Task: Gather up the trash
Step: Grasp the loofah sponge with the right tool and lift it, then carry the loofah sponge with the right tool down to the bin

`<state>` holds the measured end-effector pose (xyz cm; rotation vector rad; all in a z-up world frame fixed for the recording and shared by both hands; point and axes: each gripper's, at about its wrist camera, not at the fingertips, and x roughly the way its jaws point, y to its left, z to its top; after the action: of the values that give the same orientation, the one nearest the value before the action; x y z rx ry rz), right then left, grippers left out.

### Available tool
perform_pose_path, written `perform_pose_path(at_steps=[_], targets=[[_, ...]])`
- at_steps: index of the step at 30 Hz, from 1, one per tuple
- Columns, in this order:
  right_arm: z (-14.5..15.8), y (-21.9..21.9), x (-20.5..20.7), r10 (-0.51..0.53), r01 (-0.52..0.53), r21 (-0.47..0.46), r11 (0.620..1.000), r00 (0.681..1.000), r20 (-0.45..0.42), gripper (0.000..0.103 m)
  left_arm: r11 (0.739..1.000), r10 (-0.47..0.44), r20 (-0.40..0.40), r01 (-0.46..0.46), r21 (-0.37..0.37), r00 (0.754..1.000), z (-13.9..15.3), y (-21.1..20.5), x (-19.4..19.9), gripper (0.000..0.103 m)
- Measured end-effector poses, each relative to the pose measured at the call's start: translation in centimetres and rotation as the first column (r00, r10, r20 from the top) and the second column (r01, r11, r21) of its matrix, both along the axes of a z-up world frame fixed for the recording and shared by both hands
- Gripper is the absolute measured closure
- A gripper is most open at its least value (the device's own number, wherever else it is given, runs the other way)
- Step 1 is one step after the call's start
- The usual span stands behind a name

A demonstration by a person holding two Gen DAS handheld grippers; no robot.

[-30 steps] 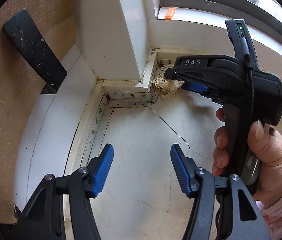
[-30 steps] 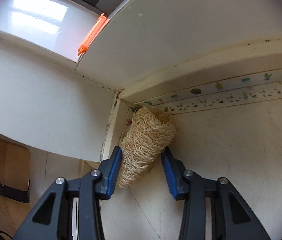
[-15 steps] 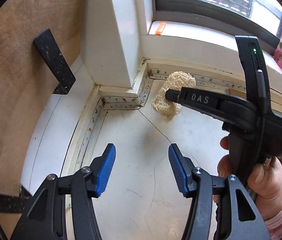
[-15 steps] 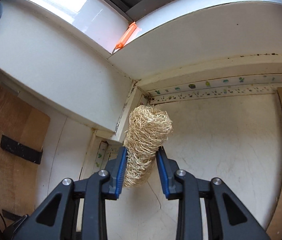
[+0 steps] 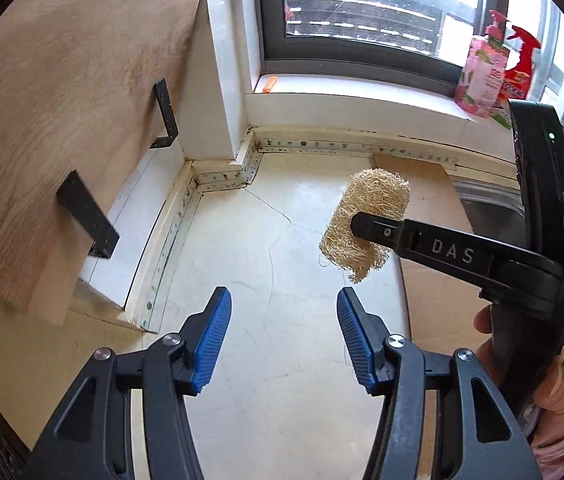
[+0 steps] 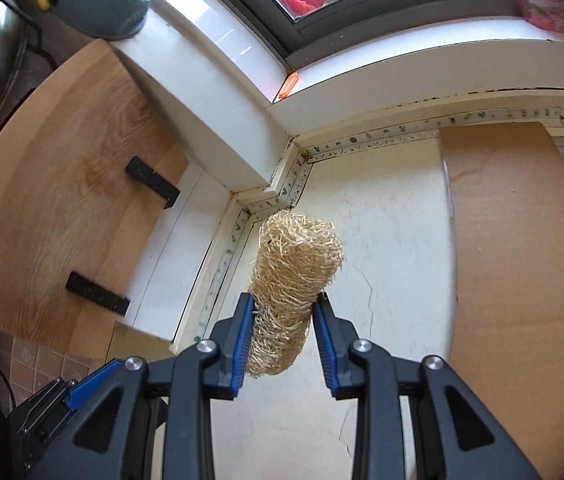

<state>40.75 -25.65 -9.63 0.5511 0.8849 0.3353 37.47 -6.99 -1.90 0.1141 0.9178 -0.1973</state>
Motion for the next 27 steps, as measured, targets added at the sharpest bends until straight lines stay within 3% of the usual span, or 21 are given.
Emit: perform_pose_path(at_steps=[9, 15, 20, 27], targets=[[2.1, 2.1, -17.2, -0.093, 0.097, -0.080, 0.992, 0.994, 0.052, 0.073, 0.990, -0.095, 0.055, 0.100, -0.096, 0.994, 0.6, 2.1, -12.5, 0.049], [1.6, 4.1, -27.5, -0.122, 0.127, -0.168, 0.978, 0.992, 0.037, 0.073, 0.982, -0.138, 0.030, 0.140, -0.123, 0.990, -1.7, 3.3, -19.2, 0.049], [-0.6, 5.4, -32.7, -0.130, 0.120, -0.232, 0.965, 0.991, -0.031, 0.073, 0.979, -0.160, -0.024, 0.155, -0.132, 0.987, -4.4, 4.2, -23.1, 0.049], [-4.8, 7.0, -36.6, -0.088, 0.042, -0.315, 0.948, 0.987, -0.132, 0.073, 0.983, -0.130, -0.097, 0.115, -0.144, 0.987, -9.1, 5.9, -26.4, 0.049]])
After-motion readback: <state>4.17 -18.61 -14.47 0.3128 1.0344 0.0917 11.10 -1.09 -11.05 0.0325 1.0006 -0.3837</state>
